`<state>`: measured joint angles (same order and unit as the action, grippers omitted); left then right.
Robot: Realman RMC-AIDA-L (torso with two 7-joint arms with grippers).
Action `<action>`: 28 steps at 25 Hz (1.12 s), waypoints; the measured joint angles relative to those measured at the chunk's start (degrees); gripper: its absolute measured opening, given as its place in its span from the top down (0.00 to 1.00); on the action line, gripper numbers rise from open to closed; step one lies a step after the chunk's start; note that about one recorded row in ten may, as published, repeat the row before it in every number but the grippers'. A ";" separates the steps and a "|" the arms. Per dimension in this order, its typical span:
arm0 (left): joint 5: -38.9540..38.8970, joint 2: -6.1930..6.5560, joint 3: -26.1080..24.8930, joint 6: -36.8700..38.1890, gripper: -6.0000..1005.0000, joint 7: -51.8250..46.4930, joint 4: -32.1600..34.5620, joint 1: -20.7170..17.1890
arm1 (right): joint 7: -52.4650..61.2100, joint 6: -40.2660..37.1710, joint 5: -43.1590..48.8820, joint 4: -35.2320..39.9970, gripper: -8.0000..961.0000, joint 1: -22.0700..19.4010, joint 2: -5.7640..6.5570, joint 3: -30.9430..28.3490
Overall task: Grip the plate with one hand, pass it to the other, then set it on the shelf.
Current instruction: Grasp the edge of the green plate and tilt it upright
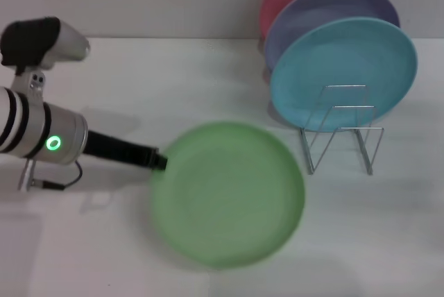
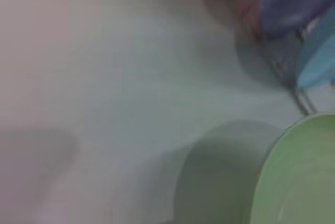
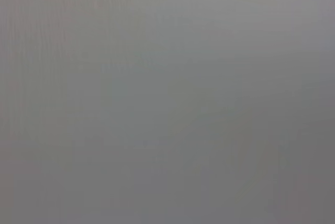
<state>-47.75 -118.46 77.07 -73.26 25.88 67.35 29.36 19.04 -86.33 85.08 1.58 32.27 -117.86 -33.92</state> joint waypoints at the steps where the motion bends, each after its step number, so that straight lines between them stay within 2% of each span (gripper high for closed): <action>1: -0.66 0.01 0.01 1.81 0.96 0.36 0.28 -0.43 | 0.02 -0.02 0.00 0.00 0.26 -0.01 -0.05 0.00; 7: -6.53 0.12 -0.52 13.37 0.96 4.81 0.38 -2.89 | 0.04 -0.49 0.00 -0.07 0.26 -0.02 -0.18 0.00; 11: -10.09 0.09 -0.28 26.46 0.96 9.88 0.54 -6.15 | 0.05 -0.51 0.00 -0.09 0.26 -0.09 -0.27 0.77; 16: -13.38 0.12 3.14 42.44 0.95 17.02 0.14 -9.99 | 0.04 -0.57 0.00 -0.09 0.26 -0.31 -0.72 2.19; 24: -11.79 0.29 8.33 57.99 0.96 24.73 0.08 -11.42 | -0.43 0.76 0.02 -1.29 0.26 -0.42 -0.90 2.43; 28: -5.75 0.36 14.27 70.82 0.96 25.41 0.42 -12.81 | -0.51 1.34 0.05 -1.57 0.26 -0.52 -0.94 3.37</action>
<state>-53.50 -118.10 91.34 -2.44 51.29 67.77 16.56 18.53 -84.99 85.13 0.01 31.76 -118.80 -30.56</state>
